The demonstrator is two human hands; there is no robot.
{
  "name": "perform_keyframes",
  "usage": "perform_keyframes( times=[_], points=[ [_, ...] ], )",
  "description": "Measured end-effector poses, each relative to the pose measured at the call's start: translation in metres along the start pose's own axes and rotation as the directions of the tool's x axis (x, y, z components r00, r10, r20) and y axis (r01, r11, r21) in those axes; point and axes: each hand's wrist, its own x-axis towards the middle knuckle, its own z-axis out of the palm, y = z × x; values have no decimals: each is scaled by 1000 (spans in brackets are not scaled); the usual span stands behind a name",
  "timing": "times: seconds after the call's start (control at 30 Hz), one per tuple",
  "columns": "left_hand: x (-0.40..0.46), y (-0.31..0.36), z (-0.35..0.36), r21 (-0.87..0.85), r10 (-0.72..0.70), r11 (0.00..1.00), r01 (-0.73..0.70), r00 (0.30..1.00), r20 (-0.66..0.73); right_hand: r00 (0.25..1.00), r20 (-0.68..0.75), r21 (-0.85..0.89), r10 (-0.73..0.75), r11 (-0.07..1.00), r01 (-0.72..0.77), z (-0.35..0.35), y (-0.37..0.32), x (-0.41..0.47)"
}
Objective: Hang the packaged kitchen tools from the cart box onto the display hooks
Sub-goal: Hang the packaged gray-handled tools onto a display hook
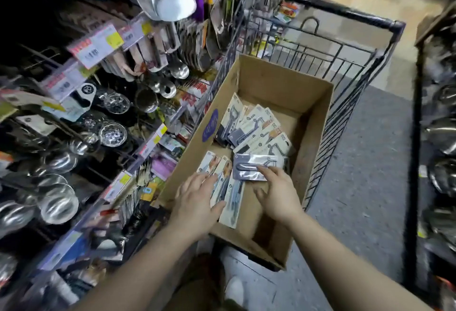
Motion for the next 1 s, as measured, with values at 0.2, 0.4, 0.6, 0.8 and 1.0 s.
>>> perform_keyframes(
  times=[0.2, 0.4, 0.6, 0.8, 1.0],
  points=[
    [65, -29, 21, 26, 21, 999, -27, 984, 179, 987, 66, 37, 149, 988, -151, 35, 6, 56],
    [132, -39, 46, 34, 41, 998, -53, 958, 284, 960, 122, 83, 252, 961, -263, 75, 9, 86],
    [174, -52, 89, 69, -94, 995, 73, 914, 395, 899, 222, 134, 378, 901, -412, 120, 29, 89],
    [184, -59, 125, 112, -206, 978, 174, 870, 447, 742, 398, 295, 540, 690, -661, 164, 56, 96],
    [179, -57, 145, 81, -268, 963, 257, 886, 379, 661, 463, 536, 590, 407, -739, 178, 61, 113]
  ],
)
